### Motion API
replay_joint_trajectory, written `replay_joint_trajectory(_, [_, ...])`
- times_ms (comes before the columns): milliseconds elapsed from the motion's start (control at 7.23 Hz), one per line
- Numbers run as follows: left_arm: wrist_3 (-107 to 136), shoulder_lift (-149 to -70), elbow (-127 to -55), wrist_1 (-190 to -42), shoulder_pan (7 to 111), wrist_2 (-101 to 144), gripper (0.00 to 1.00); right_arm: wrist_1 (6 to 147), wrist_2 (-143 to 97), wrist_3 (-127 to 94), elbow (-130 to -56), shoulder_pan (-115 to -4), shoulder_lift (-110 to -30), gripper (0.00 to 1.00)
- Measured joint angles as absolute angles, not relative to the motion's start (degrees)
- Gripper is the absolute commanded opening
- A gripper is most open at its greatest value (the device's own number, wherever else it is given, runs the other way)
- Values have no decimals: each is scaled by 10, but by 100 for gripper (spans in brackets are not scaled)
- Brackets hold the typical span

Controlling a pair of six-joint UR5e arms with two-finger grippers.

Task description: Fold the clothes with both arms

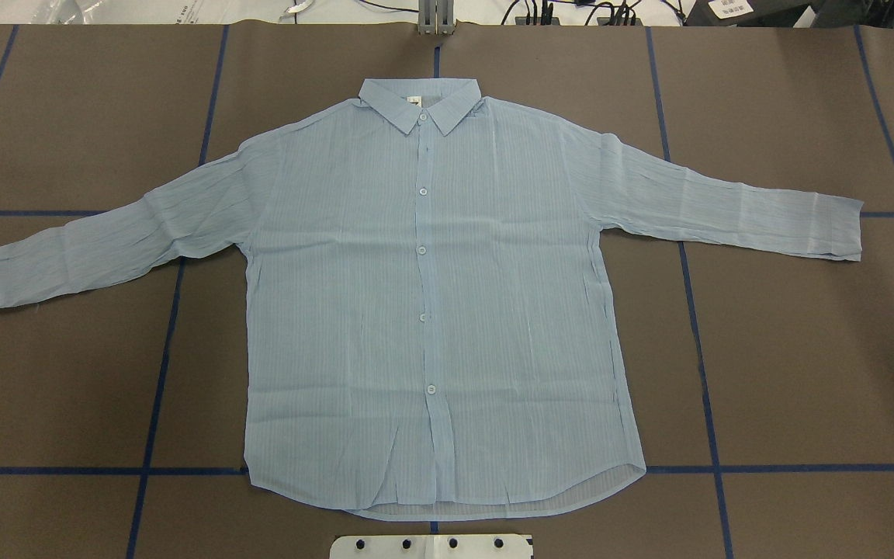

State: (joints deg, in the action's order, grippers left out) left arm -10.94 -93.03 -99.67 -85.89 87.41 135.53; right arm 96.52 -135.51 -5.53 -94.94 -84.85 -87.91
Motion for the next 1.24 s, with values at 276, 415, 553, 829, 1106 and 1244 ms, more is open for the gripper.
replay_joint_trajectory(276, [-113,-930,-982,-871,873,1357,100,874,-1390,-102,-908,-829,-877,100])
replay_joint_trajectory(415, [-115,-924,-976,-894,874,1359,100,814,-1394,-116,-875,-818,-877,100])
replay_joint_trajectory(553, [-115,-914,-975,-919,875,1361,100,768,-1395,-127,-847,-808,-875,100])
replay_joint_trajectory(829, [-111,-902,-1003,-946,876,1360,100,734,-1370,-164,-825,-775,-865,100])
replay_joint_trajectory(1106, [-103,-889,-1036,-950,876,1360,100,693,-1328,-228,-814,-739,-851,100])
replay_joint_trajectory(1244, [-92,-886,-1041,-950,876,1361,100,659,-1319,-255,-799,-724,-848,100])
